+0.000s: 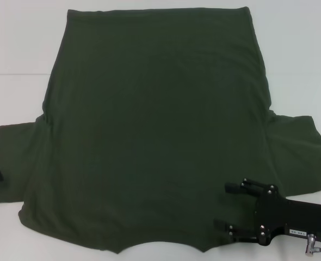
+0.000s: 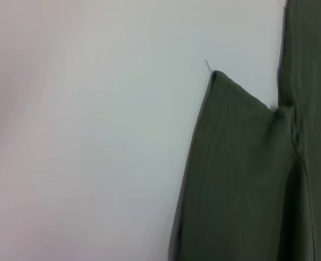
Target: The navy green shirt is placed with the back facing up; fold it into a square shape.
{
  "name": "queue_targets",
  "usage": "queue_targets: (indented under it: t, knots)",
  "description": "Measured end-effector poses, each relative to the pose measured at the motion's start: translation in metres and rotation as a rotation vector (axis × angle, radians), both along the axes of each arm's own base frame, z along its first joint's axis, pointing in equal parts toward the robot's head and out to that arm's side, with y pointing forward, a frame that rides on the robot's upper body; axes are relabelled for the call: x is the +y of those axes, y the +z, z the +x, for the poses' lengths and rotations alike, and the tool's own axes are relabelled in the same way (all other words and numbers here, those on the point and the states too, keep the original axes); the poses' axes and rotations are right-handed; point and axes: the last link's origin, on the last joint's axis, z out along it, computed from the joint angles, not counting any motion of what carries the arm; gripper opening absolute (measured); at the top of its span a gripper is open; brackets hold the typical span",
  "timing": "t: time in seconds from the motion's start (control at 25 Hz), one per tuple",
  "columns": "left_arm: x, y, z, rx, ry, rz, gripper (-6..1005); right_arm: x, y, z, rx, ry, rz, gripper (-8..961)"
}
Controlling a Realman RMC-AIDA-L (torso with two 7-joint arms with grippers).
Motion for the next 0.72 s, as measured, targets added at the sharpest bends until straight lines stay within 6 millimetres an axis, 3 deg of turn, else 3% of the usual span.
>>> queue_targets:
  t: [0.72]
  knots:
    - [0.0056,-0.0035,0.0051,-0.006,-0.016,-0.002,844,0.0001,0.0,0.0001,-0.001,-0.001,0.001,897]
